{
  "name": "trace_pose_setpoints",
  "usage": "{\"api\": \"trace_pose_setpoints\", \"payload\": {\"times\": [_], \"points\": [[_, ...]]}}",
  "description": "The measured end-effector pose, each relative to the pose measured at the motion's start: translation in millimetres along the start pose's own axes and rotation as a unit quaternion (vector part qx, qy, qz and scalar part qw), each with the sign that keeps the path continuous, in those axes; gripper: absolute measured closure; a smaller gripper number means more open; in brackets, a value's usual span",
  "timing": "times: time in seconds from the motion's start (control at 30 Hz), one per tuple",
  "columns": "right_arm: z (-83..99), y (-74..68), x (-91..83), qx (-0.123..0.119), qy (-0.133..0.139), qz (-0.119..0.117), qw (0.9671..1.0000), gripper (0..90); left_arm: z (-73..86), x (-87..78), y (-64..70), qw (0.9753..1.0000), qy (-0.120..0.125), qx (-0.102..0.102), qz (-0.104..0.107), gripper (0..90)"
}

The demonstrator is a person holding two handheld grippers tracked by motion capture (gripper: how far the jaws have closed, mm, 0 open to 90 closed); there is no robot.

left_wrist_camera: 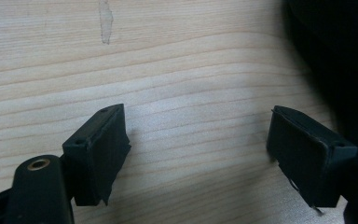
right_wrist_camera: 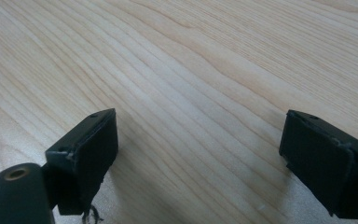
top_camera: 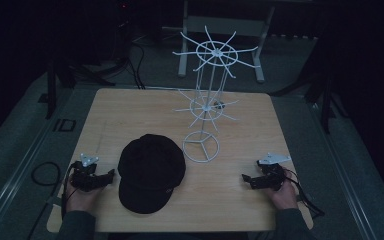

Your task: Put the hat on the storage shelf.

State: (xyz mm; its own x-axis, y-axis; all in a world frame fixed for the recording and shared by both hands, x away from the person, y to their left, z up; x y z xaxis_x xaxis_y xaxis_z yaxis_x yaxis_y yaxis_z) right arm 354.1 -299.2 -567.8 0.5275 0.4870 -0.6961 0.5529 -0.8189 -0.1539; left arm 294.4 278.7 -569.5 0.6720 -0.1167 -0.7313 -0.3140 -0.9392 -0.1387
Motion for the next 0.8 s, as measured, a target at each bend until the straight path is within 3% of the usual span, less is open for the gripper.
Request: {"api": "trace_pose_setpoints", "payload": {"times": [0.07, 0.13, 0.17, 0.2, 0.3, 0.4, 0.53, 0.63, 0.8], "points": [[0.0, 0.0, 0.0, 0.001, 0.000, 0.000, 1.0000, 11.4, -0.8, -1.5, 0.1, 1.0000, -0.003, 0.001, 0.002, 23.5], [0.0, 0.1, 0.0, 0.001, 0.000, 0.001, 1.0000, 11.4, -1.3, -2.5, -0.1, 1.0000, -0.003, 0.002, 0.004, 34.5], [0.1, 0.0, -0.1, 0.002, 0.000, 0.002, 1.0000, 11.4, -2.9, -5.2, -1.5, 0.9999, -0.013, -0.002, 0.005, 34.5], [0.3, -0.1, -0.1, 0.004, 0.002, 0.004, 1.0000, 11.5, -3.3, -6.1, -2.3, 0.9998, -0.016, -0.003, 0.007, 44.9], [0.4, -0.2, -0.2, 0.005, 0.002, 0.005, 1.0000, 11.5, -5.3, -11.5, -4.8, 0.9995, -0.012, -0.019, 0.024, 49.1], [0.4, -0.2, -0.3, 0.005, 0.002, 0.005, 1.0000, 11.5, -9.7, -18.0, -5.6, 0.9987, -0.006, -0.027, 0.044, 48.4], [0.5, -0.2, -0.3, 0.005, 0.002, 0.006, 1.0000, 11.5, -17.1, -25.3, -5.3, 0.9982, 0.003, -0.027, 0.054, 46.2], [0.6, -0.2, -0.4, 0.006, 0.002, 0.006, 1.0000, 11.6, -31.6, -36.6, -4.7, 0.9970, 0.023, -0.035, 0.065, 44.6], [0.7, -0.4, -0.5, 0.008, 0.003, 0.007, 0.9999, 12.1, -46.6, -44.7, -3.2, 0.9957, 0.032, -0.034, 0.079, 43.5]]}}
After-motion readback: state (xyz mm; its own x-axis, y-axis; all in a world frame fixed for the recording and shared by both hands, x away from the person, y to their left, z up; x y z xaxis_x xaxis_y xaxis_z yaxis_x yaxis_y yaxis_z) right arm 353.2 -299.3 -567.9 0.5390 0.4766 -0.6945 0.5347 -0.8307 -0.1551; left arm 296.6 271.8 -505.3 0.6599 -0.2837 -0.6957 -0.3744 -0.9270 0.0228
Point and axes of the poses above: each handheld gripper's, and its own axes: x roughly forward along the jaws, z roughly out of its underside, y roughly to its right, the point moved 1 cm from there along x, roughly forward along the jaws, and after that the axes turned 13 degrees about x, right-handed, at the moved point
